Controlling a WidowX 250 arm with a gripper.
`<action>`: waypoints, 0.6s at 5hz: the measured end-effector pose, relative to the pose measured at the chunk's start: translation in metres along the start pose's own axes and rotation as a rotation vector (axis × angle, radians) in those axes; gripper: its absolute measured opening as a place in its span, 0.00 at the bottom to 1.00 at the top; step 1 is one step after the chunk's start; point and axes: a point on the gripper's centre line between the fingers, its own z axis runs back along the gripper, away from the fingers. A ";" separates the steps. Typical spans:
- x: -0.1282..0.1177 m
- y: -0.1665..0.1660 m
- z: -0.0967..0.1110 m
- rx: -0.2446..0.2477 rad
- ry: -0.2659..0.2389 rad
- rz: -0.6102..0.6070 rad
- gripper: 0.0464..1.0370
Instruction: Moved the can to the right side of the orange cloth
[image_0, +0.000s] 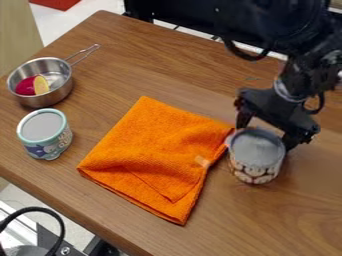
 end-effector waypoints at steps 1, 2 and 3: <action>-0.011 0.001 0.002 -0.022 0.007 -0.013 0.96; -0.019 0.003 0.007 -0.042 -0.006 -0.029 0.96; -0.029 0.006 0.010 -0.060 -0.007 -0.047 0.96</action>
